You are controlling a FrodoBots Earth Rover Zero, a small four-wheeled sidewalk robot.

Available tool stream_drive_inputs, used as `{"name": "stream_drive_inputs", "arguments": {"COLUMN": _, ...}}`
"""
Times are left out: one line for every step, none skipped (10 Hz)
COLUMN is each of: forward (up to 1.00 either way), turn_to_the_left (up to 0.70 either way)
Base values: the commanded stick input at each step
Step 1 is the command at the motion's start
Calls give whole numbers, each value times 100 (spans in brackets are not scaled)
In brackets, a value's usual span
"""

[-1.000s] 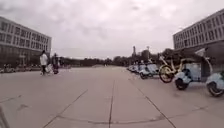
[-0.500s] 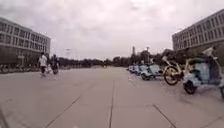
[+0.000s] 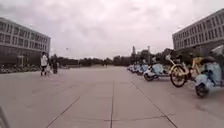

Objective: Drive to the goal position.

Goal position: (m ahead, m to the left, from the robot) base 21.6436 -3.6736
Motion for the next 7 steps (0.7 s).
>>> {"name": "stream_drive_inputs", "arguments": {"forward": 70, "turn_to_the_left": 0}}
{"name": "stream_drive_inputs", "arguments": {"forward": 70, "turn_to_the_left": 0}}
{"name": "stream_drive_inputs", "arguments": {"forward": 70, "turn_to_the_left": 0}}
{"name": "stream_drive_inputs", "arguments": {"forward": 70, "turn_to_the_left": 0}}
{"name": "stream_drive_inputs", "arguments": {"forward": 70, "turn_to_the_left": 0}}
{"name": "stream_drive_inputs", "arguments": {"forward": 70, "turn_to_the_left": 0}}
{"name": "stream_drive_inputs", "arguments": {"forward": 70, "turn_to_the_left": 0}}
